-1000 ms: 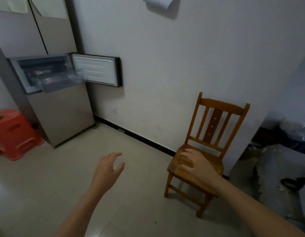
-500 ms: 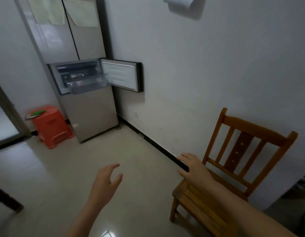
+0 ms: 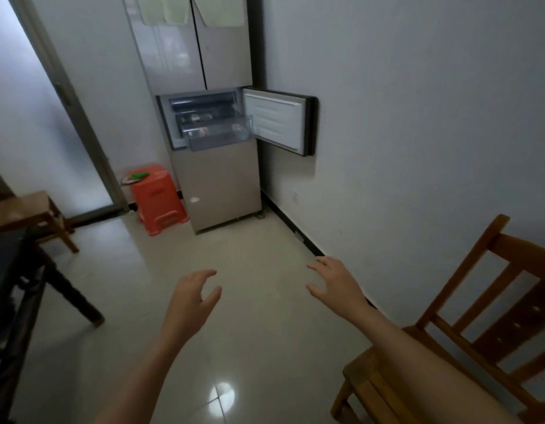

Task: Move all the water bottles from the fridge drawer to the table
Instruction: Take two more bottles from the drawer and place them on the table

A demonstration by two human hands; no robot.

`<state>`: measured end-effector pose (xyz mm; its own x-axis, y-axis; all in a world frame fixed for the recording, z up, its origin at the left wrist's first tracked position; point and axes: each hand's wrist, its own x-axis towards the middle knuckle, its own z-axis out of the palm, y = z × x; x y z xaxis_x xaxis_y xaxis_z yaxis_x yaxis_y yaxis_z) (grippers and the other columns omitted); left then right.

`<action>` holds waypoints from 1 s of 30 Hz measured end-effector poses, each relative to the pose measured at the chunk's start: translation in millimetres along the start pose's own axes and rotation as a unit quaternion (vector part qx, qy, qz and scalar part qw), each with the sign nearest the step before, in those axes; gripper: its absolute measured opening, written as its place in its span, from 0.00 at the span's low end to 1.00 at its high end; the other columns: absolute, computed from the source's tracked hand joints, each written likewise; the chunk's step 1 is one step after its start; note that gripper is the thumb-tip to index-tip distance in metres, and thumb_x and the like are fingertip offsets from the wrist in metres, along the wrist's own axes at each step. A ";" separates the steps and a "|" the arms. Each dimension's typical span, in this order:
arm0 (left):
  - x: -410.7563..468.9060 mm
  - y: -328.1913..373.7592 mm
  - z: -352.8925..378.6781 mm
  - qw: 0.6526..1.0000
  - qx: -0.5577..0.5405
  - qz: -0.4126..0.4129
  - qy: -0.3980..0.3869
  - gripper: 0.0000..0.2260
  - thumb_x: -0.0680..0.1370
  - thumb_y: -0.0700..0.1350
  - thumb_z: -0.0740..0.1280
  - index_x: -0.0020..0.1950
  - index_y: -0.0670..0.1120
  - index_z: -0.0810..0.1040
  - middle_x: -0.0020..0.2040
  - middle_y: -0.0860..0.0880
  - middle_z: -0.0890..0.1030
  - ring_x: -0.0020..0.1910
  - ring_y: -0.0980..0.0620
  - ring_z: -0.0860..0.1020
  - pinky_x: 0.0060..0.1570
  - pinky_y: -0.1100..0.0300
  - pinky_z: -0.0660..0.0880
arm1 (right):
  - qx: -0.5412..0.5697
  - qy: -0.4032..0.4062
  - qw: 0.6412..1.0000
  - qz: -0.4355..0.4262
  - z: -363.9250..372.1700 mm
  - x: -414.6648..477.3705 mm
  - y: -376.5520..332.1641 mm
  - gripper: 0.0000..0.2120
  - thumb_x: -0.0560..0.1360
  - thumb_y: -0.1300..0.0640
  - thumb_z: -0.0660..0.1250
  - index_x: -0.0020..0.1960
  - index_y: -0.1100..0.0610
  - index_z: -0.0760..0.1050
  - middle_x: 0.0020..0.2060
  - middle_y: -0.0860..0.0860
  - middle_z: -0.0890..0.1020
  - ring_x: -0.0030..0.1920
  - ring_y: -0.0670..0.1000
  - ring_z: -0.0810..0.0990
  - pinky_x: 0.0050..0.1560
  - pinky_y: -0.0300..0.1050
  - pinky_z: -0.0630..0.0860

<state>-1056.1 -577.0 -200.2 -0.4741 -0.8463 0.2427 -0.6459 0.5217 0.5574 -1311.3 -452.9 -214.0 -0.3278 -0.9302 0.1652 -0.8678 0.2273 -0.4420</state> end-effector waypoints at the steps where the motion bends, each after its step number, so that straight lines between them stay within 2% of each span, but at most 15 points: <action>1: 11.2 -6.8 0.1 1.000 0.002 -0.003 0.010 0.16 0.75 0.42 0.68 0.61 0.41 0.75 0.60 0.42 0.77 0.60 0.43 0.72 0.59 0.53 0.67 | -0.003 0.000 1.000 -0.013 1.3 17.4 -1.8 0.23 0.75 0.52 0.65 0.68 0.56 0.68 0.67 0.54 0.69 0.69 0.51 0.64 0.67 0.41 0.60; 5: 61.0 -20.4 -2.3 0.999 -0.003 -0.011 0.045 0.16 0.75 0.43 0.67 0.62 0.42 0.74 0.60 0.42 0.77 0.60 0.44 0.72 0.59 0.54 0.67 | -0.030 0.004 0.998 -0.051 -1.8 79.3 -5.3 0.23 0.75 0.52 0.65 0.68 0.57 0.68 0.68 0.55 0.69 0.70 0.51 0.64 0.68 0.43 0.59; 10: 136.9 -24.3 -5.4 0.997 -0.026 -0.005 0.066 0.16 0.75 0.44 0.67 0.62 0.42 0.74 0.59 0.42 0.78 0.49 0.40 0.76 0.53 0.52 0.71 | -0.070 -0.003 0.995 -0.069 -10.3 156.3 1.4 0.23 0.75 0.51 0.65 0.69 0.55 0.68 0.69 0.54 0.68 0.70 0.51 0.63 0.68 0.43 0.61; 12: 163.1 -24.0 -3.8 0.997 -0.031 0.001 0.075 0.16 0.75 0.43 0.67 0.62 0.42 0.74 0.59 0.42 0.78 0.48 0.39 0.77 0.52 0.52 0.71 | -0.071 0.012 0.995 -0.067 -13.9 179.6 5.9 0.23 0.75 0.52 0.65 0.68 0.56 0.68 0.68 0.54 0.69 0.69 0.51 0.64 0.67 0.43 0.61; 15: 195.8 -24.7 6.8 0.997 -0.044 -0.003 0.066 0.16 0.76 0.44 0.66 0.63 0.42 0.74 0.60 0.43 0.77 0.50 0.39 0.76 0.54 0.51 0.71 | -0.073 0.009 0.996 -0.058 -13.1 208.5 18.2 0.23 0.75 0.52 0.65 0.68 0.56 0.69 0.67 0.54 0.69 0.69 0.52 0.65 0.67 0.43 0.61; 20: 244.0 -29.2 27.7 0.996 -0.056 0.003 0.072 0.16 0.75 0.43 0.67 0.62 0.41 0.74 0.60 0.42 0.77 0.62 0.45 0.71 0.60 0.54 0.67 | -0.072 -0.007 0.996 -0.049 -10.2 254.4 41.9 0.23 0.75 0.52 0.65 0.68 0.55 0.68 0.68 0.54 0.68 0.70 0.51 0.64 0.68 0.42 0.60; 26: 318.4 -23.2 46.9 0.995 -0.041 0.007 0.091 0.16 0.74 0.40 0.68 0.61 0.39 0.75 0.60 0.41 0.77 0.62 0.44 0.71 0.60 0.57 0.64 | -0.061 -0.002 0.996 -0.062 -19.6 331.3 73.8 0.22 0.75 0.53 0.65 0.68 0.56 0.69 0.68 0.56 0.68 0.69 0.52 0.64 0.68 0.44 0.61; 30: 378.1 -10.8 58.4 0.993 -0.035 0.002 0.116 0.15 0.74 0.39 0.68 0.60 0.38 0.75 0.58 0.40 0.78 0.60 0.43 0.72 0.59 0.55 0.65 | -0.049 0.002 0.996 -0.080 -31.0 395.3 99.5 0.23 0.76 0.52 0.64 0.69 0.55 0.67 0.69 0.54 0.67 0.70 0.51 0.63 0.68 0.41 0.59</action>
<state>-1263.4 -896.3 -160.8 -0.3203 -0.8503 0.4177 -0.5975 0.5235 0.6074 -1538.9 -789.0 -165.4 -0.1830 -0.9556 0.2309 -0.9412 0.1025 -0.3219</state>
